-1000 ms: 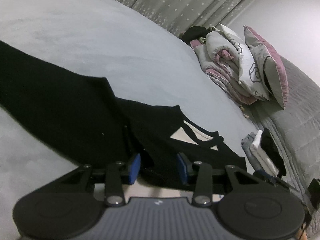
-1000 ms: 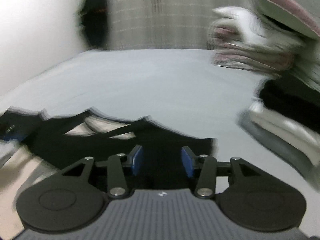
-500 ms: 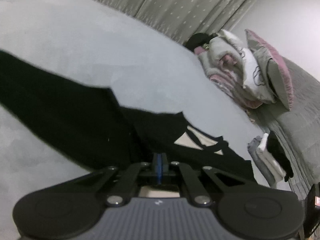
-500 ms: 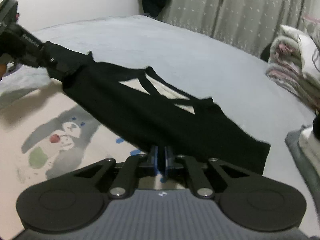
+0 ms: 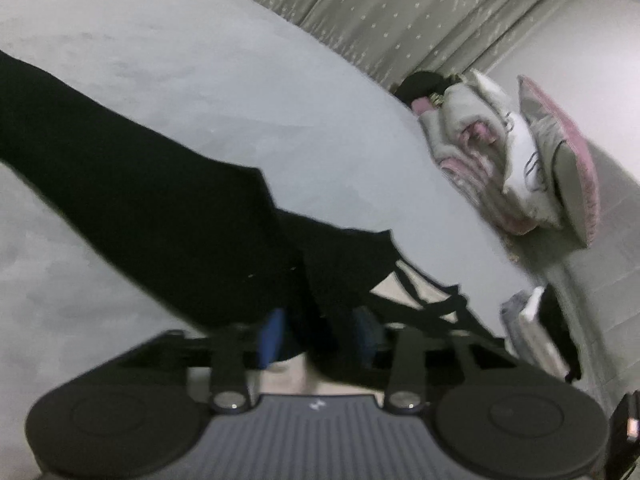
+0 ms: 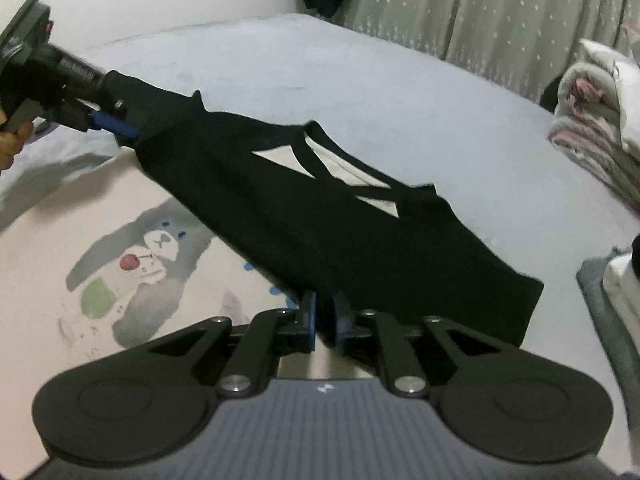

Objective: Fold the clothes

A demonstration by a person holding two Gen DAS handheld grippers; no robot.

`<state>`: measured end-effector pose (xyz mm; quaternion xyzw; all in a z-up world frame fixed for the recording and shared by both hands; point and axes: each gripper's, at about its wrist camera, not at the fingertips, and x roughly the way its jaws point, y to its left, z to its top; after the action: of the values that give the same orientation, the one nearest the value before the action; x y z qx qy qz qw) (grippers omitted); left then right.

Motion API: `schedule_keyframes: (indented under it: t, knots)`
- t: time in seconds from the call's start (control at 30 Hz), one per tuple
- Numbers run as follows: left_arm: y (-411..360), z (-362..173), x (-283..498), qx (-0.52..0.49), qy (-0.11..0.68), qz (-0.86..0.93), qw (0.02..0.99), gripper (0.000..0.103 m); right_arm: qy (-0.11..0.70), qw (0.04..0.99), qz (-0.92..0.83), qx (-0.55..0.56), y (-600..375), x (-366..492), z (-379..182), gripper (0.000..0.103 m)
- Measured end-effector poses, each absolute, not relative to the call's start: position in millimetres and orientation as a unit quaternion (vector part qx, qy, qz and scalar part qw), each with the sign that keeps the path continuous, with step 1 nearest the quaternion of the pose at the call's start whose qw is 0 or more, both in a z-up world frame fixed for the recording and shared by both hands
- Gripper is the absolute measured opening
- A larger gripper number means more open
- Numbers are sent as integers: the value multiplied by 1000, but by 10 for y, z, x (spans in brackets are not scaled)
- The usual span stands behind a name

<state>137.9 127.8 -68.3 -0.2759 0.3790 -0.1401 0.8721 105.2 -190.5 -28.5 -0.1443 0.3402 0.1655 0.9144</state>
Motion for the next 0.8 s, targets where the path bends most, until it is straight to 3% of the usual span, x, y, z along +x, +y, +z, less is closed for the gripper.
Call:
schedule_keyframes:
  t: [0.03,0.13,0.33,0.37,0.4,0.43,0.47,0.5,0.53,0.57,0.7,0.8]
  knots:
    - [1278,-677,1378,-282,376,-144,871,44,335,915,167,-148,-1887,1034,-265,21]
    - [1228,-676,1380,-286,376,-156,868,43,308,923,176,-151,-1852,978,-203,47]
    - [1096,-716,1397,-271,392,-157,865,39,283,921,206,-172,-1617,943,-273,47]
    - [1077,-738,1405,-265,396,-154,866,36,283,920,205,-178,-1581,949,-303,47]
    - [1058,-763,1413,-259,400,-151,866,27,285,918,206,-182,-1548,963,-344,47]
    - [1039,-788,1421,-252,403,-148,867,19,286,917,205,-186,-1525,981,-383,45]
    - [1020,-813,1429,-246,407,-144,868,1,288,917,199,-189,-1505,1003,-424,41]
    - [1027,-800,1426,-246,402,-143,870,2,288,918,194,-189,-1490,1024,-462,39]
    - [1041,-776,1421,-247,396,-142,873,2,286,921,191,-185,-1482,1039,-478,31]
    - [1056,-753,1416,-247,389,-142,876,1,284,923,187,-180,-1475,1053,-493,14]
    - [1171,-644,1391,-255,367,-143,883,1,276,926,185,-178,-1473,1047,-430,6]
    - [1238,-690,1443,-252,400,-146,869,2,281,925,199,-159,-1519,1046,-380,5]
